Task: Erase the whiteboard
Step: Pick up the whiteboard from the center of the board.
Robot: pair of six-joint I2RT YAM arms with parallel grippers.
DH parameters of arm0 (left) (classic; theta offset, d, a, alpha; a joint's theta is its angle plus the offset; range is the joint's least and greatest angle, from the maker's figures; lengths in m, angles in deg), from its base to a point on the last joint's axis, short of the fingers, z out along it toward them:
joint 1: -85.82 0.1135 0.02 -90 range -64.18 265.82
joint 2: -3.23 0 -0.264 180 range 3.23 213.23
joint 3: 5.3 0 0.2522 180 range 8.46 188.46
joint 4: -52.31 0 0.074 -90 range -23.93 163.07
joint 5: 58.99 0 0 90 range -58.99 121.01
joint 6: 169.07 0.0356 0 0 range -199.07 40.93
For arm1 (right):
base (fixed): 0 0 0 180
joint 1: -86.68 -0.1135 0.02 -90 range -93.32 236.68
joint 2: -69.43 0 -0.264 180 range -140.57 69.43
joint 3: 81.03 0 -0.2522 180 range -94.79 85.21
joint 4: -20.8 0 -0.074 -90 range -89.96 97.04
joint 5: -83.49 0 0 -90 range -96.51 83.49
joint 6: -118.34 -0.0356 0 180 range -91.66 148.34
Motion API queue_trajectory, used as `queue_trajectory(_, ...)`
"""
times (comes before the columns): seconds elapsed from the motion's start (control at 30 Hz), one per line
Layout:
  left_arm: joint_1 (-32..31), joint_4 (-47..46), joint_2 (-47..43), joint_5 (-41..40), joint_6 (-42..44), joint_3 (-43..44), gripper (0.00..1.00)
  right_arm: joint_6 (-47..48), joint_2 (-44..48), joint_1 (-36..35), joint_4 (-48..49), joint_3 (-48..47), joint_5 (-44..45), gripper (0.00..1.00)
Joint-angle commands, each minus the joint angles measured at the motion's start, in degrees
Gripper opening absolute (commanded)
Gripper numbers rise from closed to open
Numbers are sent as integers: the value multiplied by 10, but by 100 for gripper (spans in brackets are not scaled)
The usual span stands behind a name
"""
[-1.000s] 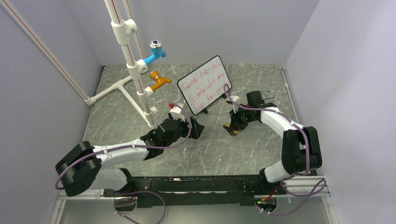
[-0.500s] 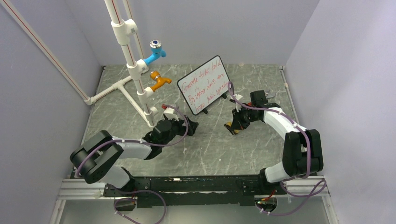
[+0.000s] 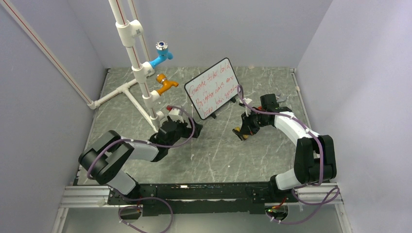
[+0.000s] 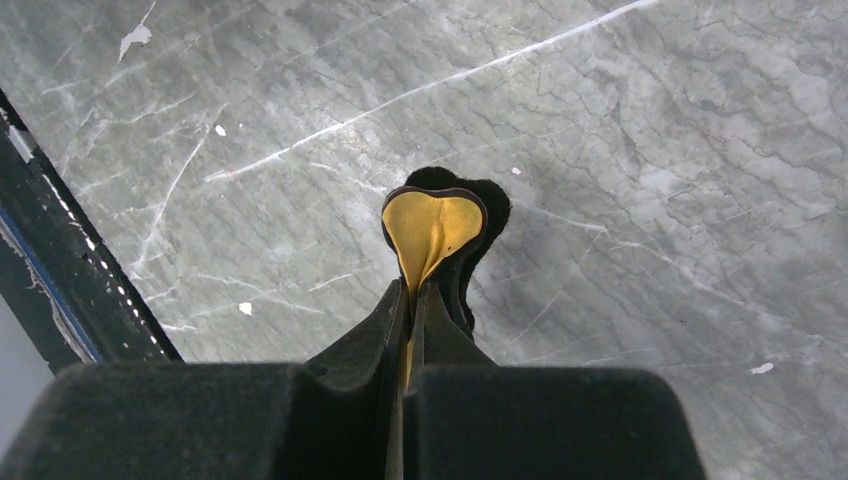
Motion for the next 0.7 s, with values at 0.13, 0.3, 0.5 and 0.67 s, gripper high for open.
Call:
queue_trajectory(0.13,47,-91,89,50,-30,80,88,13,27,2,-4,-22,-27,0)
queue_trajectory(0.3,54,-85,138,61,-31,138,82,16,26,3,-7,-24,-30,0)
queue_trajectory(0.5,67,-86,186,61,-56,182,74,17,33,2,-6,-23,-28,0)
queue_trajectory(0.67,85,-104,214,82,-84,197,64,19,33,2,-7,-24,-28,0)
